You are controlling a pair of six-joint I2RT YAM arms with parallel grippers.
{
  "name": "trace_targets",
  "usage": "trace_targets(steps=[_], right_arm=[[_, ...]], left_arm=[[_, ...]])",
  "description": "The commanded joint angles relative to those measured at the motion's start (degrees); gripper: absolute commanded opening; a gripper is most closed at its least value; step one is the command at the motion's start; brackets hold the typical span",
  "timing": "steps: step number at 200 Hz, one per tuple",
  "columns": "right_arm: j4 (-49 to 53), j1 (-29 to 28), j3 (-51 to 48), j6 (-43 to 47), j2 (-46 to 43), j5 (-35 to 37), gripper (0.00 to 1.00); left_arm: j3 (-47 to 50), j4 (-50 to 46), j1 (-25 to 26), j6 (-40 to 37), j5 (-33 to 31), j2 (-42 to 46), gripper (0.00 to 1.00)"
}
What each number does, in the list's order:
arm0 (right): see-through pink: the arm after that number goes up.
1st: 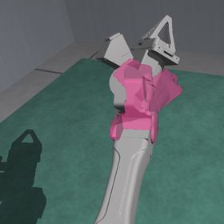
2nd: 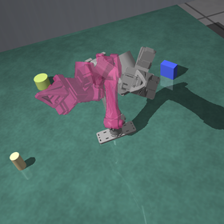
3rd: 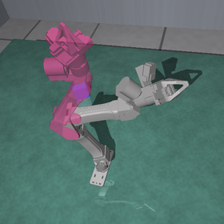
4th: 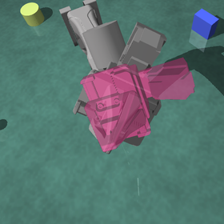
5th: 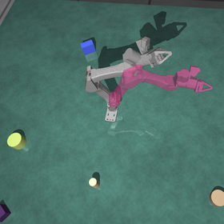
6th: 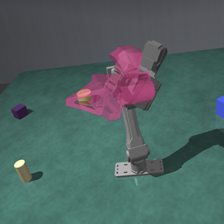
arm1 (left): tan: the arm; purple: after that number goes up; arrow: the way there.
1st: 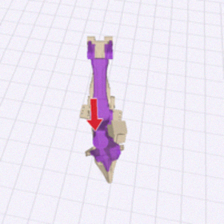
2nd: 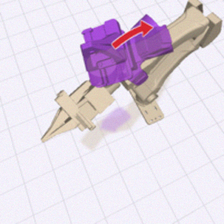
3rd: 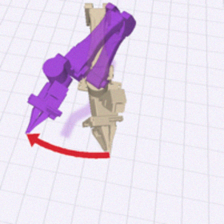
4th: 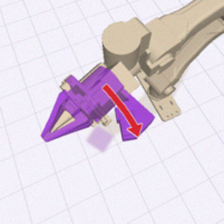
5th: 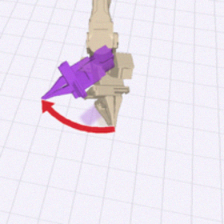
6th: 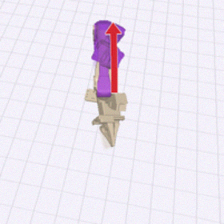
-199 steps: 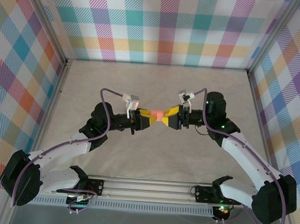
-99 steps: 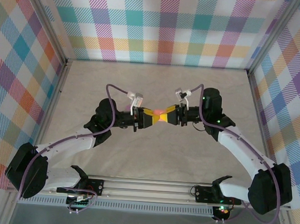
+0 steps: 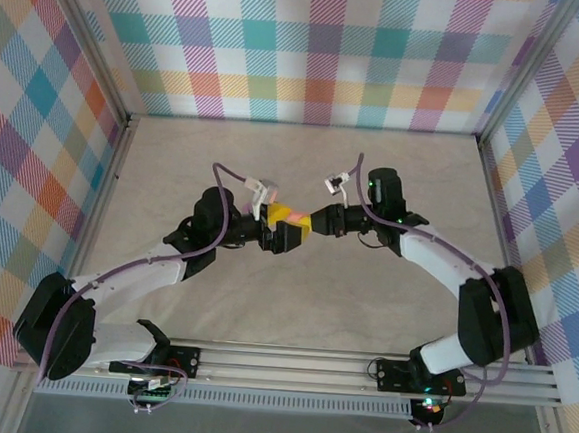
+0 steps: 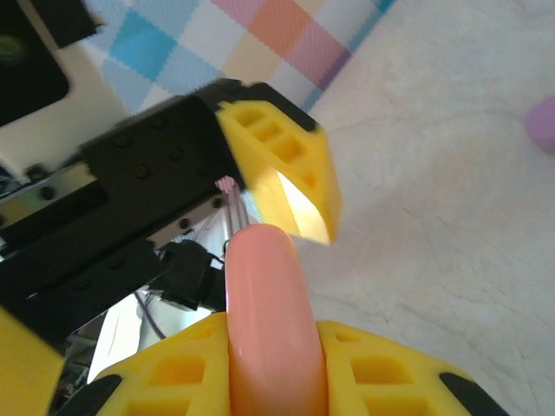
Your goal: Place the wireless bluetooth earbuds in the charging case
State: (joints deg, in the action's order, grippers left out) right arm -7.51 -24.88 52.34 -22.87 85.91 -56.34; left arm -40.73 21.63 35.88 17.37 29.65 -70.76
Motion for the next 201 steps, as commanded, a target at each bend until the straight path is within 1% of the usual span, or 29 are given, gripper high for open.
trace_targets(steps=[1,24,35,52,76,90,112,118,132,160,164,169,173,174,176,190,201], right_arm=[[0.1,1.5,2.3,-2.1,4.9,0.6,0.11],[4.0,2.9,5.0,-1.5,12.4,2.5,0.12],[9.1,2.9,8.0,0.2,17.0,4.1,0.12],[15.3,2.9,13.0,1.3,24.5,5.5,0.11],[20.4,2.9,18.9,1.3,32.9,6.6,0.11],[23.4,2.7,21.4,1.7,35.0,8.4,0.12],[29.8,2.1,24.5,4.4,35.7,14.8,0.17],[31.7,2.0,25.4,5.0,35.8,16.5,0.21],[35.1,1.8,26.7,6.1,35.3,20.0,0.34],[38.0,1.8,26.2,6.8,31.9,24.5,0.58],[38.2,1.8,26.0,6.9,31.0,25.3,0.65],[38.4,1.8,25.7,7.0,30.0,26.1,0.8],[38.6,1.8,25.4,7.1,29.1,26.9,0.97],[38.7,1.8,25.3,7.1,28.9,27.1,0.99],[38.8,1.8,25.3,7.2,28.5,27.5,1.0],[39.1,2.1,24.1,7.7,24.9,30.7,1.0],[38.5,2.5,22.4,8.1,20.8,34.6,1.0]], left_arm=[[-0.5,-6.7,-0.5,-4.3,-11.3,-0.3,1.0],[2.2,-9.9,-0.8,-5.4,-20.8,0.7,1.0],[3.2,-11.4,-0.9,-5.8,-23.6,1.1,1.0],[4.6,-12.8,-0.9,-6.5,-25.2,1.9,1.0],[6.3,-13.7,-1.0,-7.1,-27.0,3.4,1.0],[6.9,-14.5,-1.0,-7.7,-28.0,4.2,1.0],[7.1,-16.1,-1.0,-8.9,-29.5,5.3,1.0],[7.2,-16.4,-1.1,-9.1,-29.8,5.5,1.0],[7.4,-16.8,-1.2,-9.6,-30.5,5.9,1.0],[6.8,-18.5,-1.7,-11.2,-33.5,6.9,1.0],[6.6,-18.9,-1.9,-11.6,-34.2,6.9,1.0],[6.4,-19.4,-2.2,-12.0,-35.1,7.1,1.0],[6.2,-19.9,-2.6,-12.2,-35.8,7.3,1.0],[6.2,-20.1,-2.7,-12.4,-36.0,7.3,1.0],[6.1,-20.2,-2.9,-12.5,-36.3,7.4,1.0],[5.8,-21.4,-4.9,-13.8,-39.7,8.3,1.0],[6.1,-21.3,-7.1,-14.9,-43.1,8.8,1.0]])
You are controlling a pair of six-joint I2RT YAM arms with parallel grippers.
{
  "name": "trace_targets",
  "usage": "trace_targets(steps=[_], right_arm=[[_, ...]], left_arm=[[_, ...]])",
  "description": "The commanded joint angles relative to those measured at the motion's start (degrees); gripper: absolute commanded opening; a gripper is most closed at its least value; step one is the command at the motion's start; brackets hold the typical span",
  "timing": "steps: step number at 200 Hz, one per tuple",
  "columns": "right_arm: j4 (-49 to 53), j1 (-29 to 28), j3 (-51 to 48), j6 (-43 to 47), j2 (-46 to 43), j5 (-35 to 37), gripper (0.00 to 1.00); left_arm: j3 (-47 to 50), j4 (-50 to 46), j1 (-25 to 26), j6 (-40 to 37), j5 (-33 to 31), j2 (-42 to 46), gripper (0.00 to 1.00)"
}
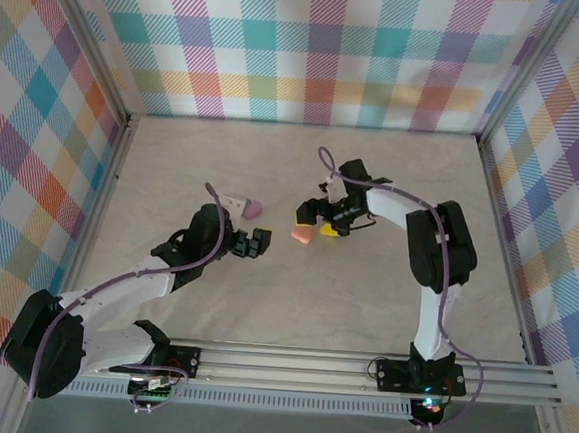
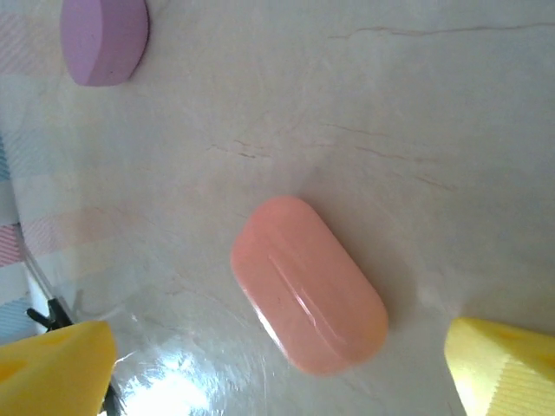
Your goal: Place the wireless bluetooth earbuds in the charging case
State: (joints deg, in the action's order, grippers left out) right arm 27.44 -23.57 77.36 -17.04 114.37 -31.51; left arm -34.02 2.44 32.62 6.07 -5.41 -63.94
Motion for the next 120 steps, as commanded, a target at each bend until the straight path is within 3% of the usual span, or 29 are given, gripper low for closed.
trace_targets(steps=[1,18,40,66,100,120], right_arm=[[3.4,1.2,-2.8,2.4,-8.1,10.2,1.0],[-0.5,2.5,-7.7,4.0,-16.1,18.3,1.0],[-12.2,4.9,-18.8,9.1,-27.8,29.9,1.0],[-30.2,10.1,-34.7,18.2,-36.9,39.0,0.99],[-48.3,19.0,-46.3,15.4,-38.0,38.3,1.0],[-60.8,20.4,-50.0,14.9,-33.4,38.6,1.0]], left_arm=[[-0.5,-2.0,-4.1,-3.6,-8.4,2.1,1.0],[1.6,0.8,-9.4,-4.5,-11.9,2.0,1.0],[3.9,5.1,-16.0,-5.0,-11.3,0.3,1.0],[5.2,11.4,-18.5,-7.5,-9.5,-4.2,1.0],[9.3,26.8,-19.5,-11.1,-6.2,-12.3,1.0],[11.3,35.9,-19.9,-13.4,-6.0,-14.8,1.0]])
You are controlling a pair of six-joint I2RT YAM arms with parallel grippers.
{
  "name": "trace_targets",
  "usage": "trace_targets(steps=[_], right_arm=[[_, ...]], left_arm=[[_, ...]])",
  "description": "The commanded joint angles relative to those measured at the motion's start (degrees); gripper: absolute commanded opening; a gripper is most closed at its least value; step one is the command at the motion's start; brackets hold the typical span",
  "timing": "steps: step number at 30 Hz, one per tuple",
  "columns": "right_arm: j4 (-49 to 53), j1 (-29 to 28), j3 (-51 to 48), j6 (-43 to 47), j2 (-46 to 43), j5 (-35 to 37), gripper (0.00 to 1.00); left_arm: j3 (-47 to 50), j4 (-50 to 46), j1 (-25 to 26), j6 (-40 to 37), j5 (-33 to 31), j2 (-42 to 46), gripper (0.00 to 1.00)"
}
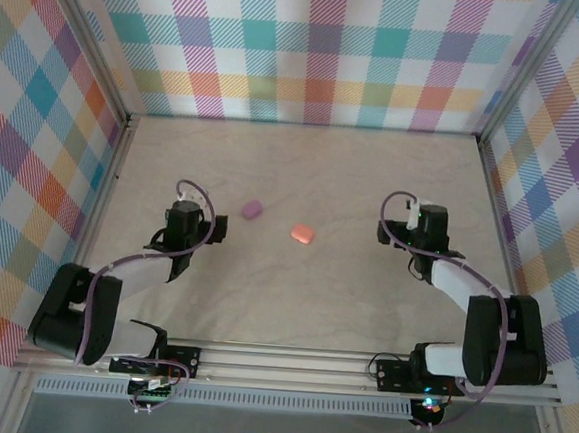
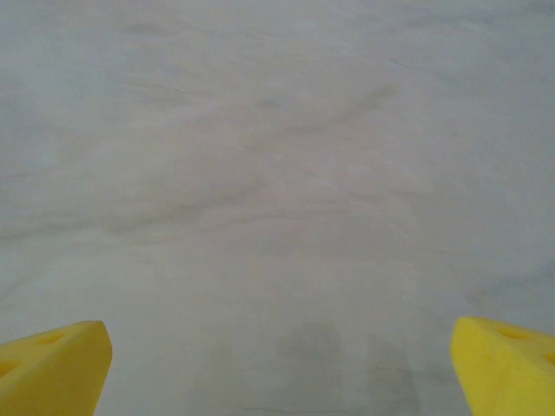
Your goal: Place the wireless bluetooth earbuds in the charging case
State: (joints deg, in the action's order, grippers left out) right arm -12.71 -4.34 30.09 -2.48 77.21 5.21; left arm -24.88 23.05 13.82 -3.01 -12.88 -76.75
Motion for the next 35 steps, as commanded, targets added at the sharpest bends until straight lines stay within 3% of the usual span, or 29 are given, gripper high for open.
trace_targets(steps=[1,2,6,7,8,13,35], right_arm=[[-20.5,1.2,-2.6,0.4,3.9,2.2,1.0],[-18.9,1.2,-1.5,0.9,4.3,2.2,1.0],[-34.6,2.9,-7.0,0.3,8.7,0.6,1.0],[-41.8,3.2,-9.3,0.0,11.1,0.9,1.0],[-42.7,3.2,-10.3,-0.2,11.1,1.1,1.0],[-37.7,3.7,-8.0,-0.6,10.7,1.2,0.99],[-36.3,2.6,-7.3,1.2,10.7,0.1,1.0]], left_arm=[[2.2,15.4,-1.2,-4.5,1.4,-2.1,1.0],[2.1,16.1,-1.4,-4.9,1.0,-2.7,1.0],[2.7,21.4,-4.5,-3.6,3.2,-6.3,1.0],[2.0,20.7,-5.1,-3.2,3.6,-7.0,1.0],[1.0,19.4,-5.6,-2.9,4.2,-7.7,1.0],[1.0,24.4,-10.2,0.9,9.2,-13.4,1.0],[0.5,22.6,-10.2,0.5,10.0,-12.9,1.0]])
